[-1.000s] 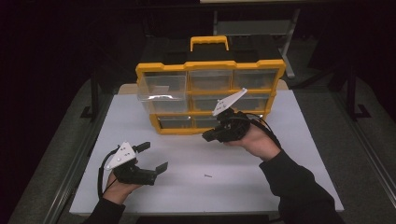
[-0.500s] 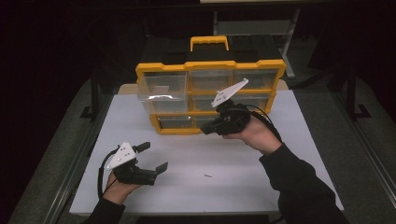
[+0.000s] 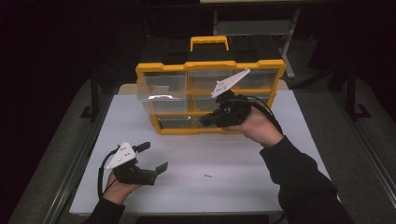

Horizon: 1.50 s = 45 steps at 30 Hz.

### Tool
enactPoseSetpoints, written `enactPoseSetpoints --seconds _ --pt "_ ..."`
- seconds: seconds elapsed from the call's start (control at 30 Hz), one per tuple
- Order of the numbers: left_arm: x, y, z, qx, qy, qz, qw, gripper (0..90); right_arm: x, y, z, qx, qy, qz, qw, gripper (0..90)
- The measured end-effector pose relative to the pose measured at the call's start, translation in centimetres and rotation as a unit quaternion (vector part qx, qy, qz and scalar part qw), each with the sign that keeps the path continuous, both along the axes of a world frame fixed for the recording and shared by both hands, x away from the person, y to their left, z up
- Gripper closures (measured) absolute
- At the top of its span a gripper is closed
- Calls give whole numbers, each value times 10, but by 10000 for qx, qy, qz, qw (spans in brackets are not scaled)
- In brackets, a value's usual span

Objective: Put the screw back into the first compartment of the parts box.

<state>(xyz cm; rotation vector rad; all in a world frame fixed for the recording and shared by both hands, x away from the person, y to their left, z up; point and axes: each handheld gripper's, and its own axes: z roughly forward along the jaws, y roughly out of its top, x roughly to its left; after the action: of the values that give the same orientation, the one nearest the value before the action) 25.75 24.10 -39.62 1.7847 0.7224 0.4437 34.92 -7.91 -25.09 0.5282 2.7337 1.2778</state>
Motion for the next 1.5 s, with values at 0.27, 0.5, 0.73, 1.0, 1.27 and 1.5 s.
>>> enactPoseSetpoints --seconds 0.27,0.5,0.73,1.0,1.27,1.5 --pt "0 0 0 3 -2 -1 10000 24 4 2 18 72 -94 21 9999 870" --pt "0 0 0 25 -3 -15 10000 24 8 4 35 157 -136 43 9998 870" --pt "0 -1 0 -1 13 -17 10000 24 11 7 50 220 -221 34 9995 870" --pt "0 -1 0 0 13 -17 10000 24 14 12 64 277 -298 58 9992 870" --pt "0 -1 0 -30 43 -9 10000 24 17 18 77 333 -368 69 9987 870" --pt "0 -1 0 -33 40 -12 10000 24 20 23 83 437 -336 18 9985 870"
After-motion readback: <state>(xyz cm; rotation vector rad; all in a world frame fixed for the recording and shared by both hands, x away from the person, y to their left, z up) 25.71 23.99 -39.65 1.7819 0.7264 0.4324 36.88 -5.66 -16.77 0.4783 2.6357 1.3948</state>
